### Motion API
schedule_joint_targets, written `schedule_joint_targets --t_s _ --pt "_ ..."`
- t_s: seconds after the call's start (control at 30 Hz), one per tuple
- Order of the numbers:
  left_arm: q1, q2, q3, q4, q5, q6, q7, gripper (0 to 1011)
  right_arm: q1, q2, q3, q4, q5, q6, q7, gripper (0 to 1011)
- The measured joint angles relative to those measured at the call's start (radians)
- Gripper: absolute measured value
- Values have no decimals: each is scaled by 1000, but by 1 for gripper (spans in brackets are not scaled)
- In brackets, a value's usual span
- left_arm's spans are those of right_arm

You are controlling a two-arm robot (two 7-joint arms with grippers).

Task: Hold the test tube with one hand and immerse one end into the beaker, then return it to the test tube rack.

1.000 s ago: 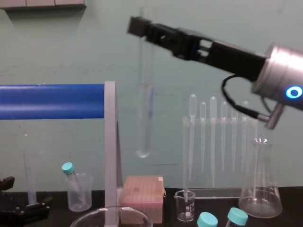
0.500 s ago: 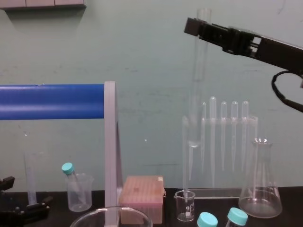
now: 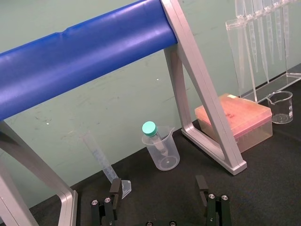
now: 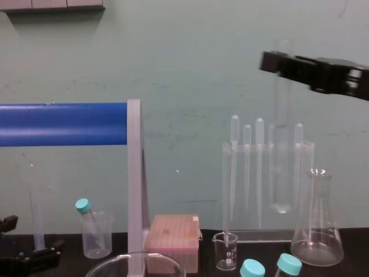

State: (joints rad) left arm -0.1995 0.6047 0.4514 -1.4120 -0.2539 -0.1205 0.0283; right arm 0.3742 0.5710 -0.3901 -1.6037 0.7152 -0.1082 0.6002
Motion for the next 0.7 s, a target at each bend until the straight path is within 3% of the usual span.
schedule_joint_targets --t_s 0.2,0.43,0.7 --pt "0 0 0 0 0 0 0 1000 -118 51 67 -109 -9 14 -77 226" --pt "0 0 0 0 0 0 0 1000 -226 92 123 -181 -18 39 -125 226" --pt "0 0 0 0 0 0 0 1000 -284 101 142 -177 -23 63 -121 225"
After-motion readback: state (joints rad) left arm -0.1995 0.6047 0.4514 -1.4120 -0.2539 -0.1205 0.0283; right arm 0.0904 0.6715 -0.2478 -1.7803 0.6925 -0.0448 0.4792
